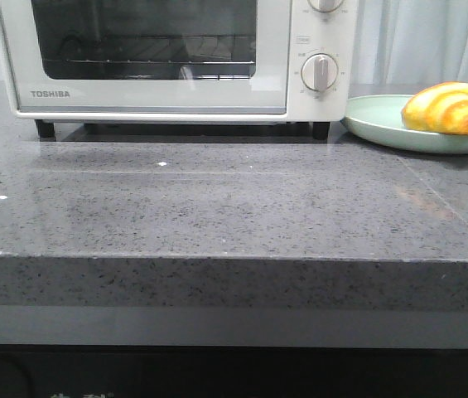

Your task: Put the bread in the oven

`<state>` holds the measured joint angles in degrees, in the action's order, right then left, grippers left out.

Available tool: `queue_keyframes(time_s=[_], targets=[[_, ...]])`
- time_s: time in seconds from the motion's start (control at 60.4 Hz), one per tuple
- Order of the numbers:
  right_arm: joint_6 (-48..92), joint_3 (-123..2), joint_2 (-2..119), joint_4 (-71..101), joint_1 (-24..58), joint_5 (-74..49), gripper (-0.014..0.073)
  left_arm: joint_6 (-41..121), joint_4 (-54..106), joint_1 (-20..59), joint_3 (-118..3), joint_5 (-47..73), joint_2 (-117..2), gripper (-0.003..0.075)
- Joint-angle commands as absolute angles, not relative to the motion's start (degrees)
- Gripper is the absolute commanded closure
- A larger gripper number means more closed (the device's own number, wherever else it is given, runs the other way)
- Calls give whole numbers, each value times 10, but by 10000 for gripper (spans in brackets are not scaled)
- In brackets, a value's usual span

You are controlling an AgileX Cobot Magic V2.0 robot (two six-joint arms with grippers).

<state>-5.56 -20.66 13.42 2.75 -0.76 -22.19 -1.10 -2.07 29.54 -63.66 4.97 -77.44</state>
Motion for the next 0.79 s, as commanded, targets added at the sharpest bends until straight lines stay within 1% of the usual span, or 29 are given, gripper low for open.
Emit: queue_keyframes(time_s=[0.0, 0.232, 0.48, 0.596, 0.662, 0.778], targets=[[-54, -228, 145, 29, -11, -194, 662, -11, -21, 299, -679, 0, -784, 741], [-54, -228, 145, 29, -11, -196, 662, -11, -23, 295, -692, -8, -813, 741], [-54, -228, 145, 29, -11, -196, 662, -11, -23, 285, -692, -6, -818, 741], [-54, -228, 145, 29, -11, -196, 662, -11, -23, 285, -692, 39, -818, 741], [-54, -228, 145, 29, -11, -196, 662, -11, -23, 293, -692, 86, -818, 741], [-54, -228, 145, 29, -11, -196, 662, -11, -23, 312, -691, 206, -802, 741]])
